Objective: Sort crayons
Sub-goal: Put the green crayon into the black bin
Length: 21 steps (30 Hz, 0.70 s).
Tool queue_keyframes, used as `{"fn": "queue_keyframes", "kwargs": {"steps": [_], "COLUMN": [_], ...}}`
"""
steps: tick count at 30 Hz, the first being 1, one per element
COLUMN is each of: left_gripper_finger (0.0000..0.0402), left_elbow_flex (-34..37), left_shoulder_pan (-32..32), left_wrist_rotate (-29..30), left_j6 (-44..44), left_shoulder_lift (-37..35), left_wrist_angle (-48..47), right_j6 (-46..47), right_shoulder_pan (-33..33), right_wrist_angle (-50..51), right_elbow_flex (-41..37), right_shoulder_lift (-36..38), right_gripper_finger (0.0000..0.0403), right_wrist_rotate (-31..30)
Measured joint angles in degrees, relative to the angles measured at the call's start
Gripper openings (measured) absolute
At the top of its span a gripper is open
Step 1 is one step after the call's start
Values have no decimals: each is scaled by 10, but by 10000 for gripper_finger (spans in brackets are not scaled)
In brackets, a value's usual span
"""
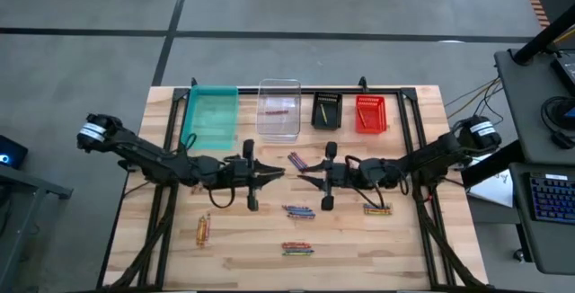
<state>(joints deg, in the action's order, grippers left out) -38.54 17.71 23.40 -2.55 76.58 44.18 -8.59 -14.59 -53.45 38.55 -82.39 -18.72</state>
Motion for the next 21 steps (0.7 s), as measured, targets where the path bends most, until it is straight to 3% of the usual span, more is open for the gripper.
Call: {"fn": "queue_keyframes", "kwargs": {"steps": [7,21], "left_gripper_finger": [0,0], "left_elbow_flex": [0,0], "left_shoulder_pan": [-4,-11], "left_wrist_rotate": [0,1], "left_j6": [-11,-19], "left_shoulder_lift": [25,25], "left_wrist_angle": [41,40], "right_j6": [19,21], "right_shoulder_pan": [0,13], "right_wrist_angle": [71,78], "right_elbow_flex": [32,45], "right_shoulder_lift": [1,1], "right_gripper_finger": [59,62], "right_wrist_rotate": [11,7]}}
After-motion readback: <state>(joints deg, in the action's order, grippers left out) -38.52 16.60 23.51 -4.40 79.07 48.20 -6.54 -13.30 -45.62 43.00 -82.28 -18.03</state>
